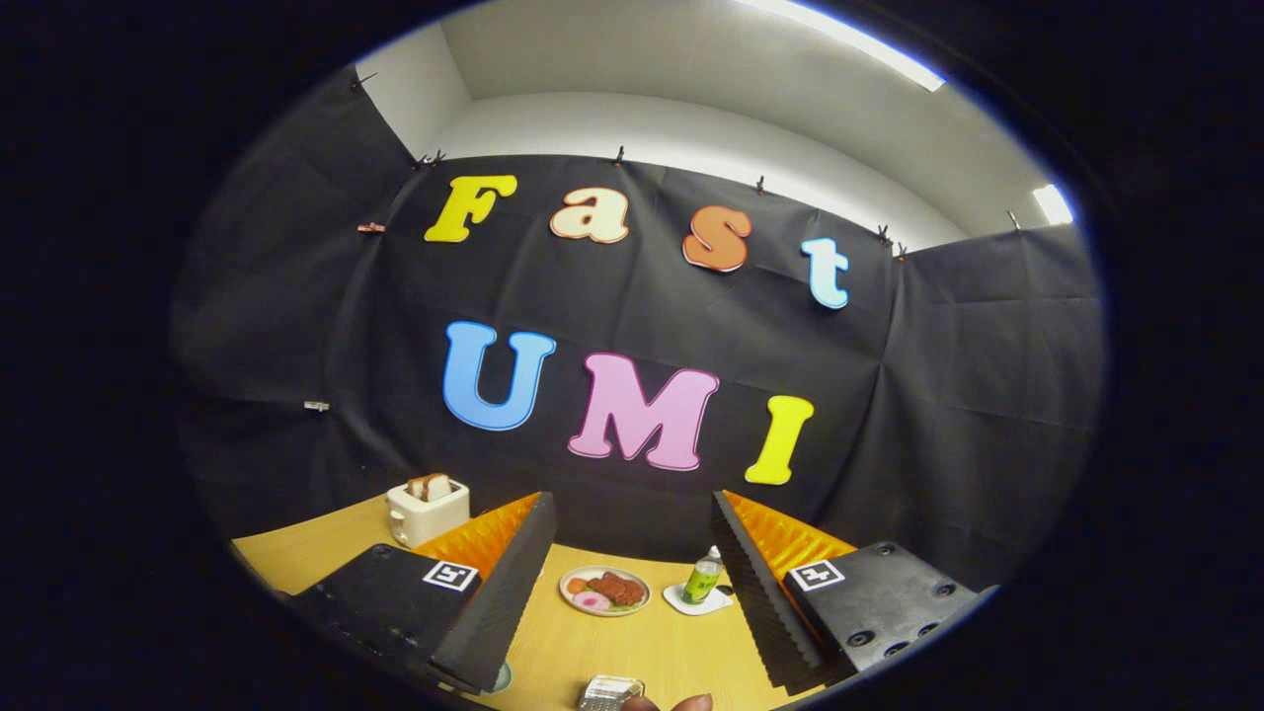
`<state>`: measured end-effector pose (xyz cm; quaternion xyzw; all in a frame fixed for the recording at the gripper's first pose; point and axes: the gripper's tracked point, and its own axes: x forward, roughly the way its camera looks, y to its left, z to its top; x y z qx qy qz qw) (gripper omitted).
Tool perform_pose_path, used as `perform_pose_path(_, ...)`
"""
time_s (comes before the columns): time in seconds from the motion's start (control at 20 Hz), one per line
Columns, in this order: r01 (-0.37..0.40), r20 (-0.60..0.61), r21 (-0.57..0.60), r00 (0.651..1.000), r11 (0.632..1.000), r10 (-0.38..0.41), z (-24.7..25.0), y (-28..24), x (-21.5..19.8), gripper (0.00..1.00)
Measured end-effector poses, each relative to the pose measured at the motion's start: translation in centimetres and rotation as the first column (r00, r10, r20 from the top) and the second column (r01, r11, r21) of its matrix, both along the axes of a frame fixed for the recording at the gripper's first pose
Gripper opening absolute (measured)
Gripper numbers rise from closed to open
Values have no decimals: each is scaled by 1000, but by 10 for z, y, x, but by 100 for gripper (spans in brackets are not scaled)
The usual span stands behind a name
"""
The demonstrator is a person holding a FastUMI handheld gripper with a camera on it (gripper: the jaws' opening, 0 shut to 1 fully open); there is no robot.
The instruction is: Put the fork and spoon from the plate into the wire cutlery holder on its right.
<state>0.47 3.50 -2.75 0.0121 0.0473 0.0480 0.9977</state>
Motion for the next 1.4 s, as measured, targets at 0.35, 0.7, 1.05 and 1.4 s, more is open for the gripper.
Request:
perform_pose_path(0.35,-218,-267,39,938,975,220,-82,91,-29,97)
perform_pose_path(0.7,-243,-627,191,716,951,309,-205,153,-76,97)
perform_pose_path(1.05,-168,-813,268,490,949,316,-308,191,-104,85)
perform_pose_path(1.4,-144,-902,204,358,968,244,-386,203,-112,60)
